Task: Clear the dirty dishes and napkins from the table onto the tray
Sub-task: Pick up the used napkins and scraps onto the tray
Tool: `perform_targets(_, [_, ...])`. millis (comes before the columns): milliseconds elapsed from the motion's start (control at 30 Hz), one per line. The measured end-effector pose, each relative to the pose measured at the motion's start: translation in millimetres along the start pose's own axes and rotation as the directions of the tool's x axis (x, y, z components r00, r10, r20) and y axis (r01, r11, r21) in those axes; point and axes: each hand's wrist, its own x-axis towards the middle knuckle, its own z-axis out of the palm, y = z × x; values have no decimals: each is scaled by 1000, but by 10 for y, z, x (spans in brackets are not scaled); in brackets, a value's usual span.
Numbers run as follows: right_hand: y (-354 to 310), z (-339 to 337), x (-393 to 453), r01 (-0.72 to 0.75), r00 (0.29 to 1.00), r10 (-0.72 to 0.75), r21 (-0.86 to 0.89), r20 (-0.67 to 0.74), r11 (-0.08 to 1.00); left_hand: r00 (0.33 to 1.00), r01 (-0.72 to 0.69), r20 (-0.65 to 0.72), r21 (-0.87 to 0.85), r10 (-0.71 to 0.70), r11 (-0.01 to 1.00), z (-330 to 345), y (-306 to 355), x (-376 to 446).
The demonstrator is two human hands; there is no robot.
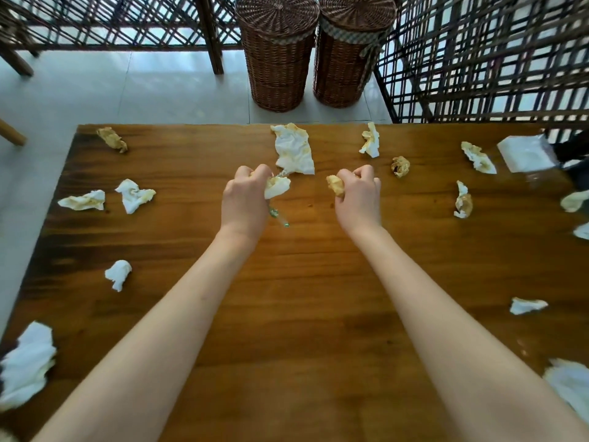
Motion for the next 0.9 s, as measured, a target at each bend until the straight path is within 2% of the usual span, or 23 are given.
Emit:
perform_targets(233, [-76, -404, -835, -87, 993, 95, 106, -68, 990, 994, -108, 21, -62, 109, 992, -354, 304, -563])
perform_targets(467, [197, -815, -1618, -193, 972, 212, 170, -101, 966, 981, -176, 65, -108, 184, 978, -528, 762, -1142])
perform_targets(733, [963, -1480, -2374, -277, 941, 308, 204, -138, 939, 963, -229, 95, -196, 251, 953, -422, 1663, -1946])
perform_targets(900, [1608, -1911, -2824, -279, 935, 313, 203, -166, 939, 960, -238, 92, -238, 266, 942, -209, 2347, -2505])
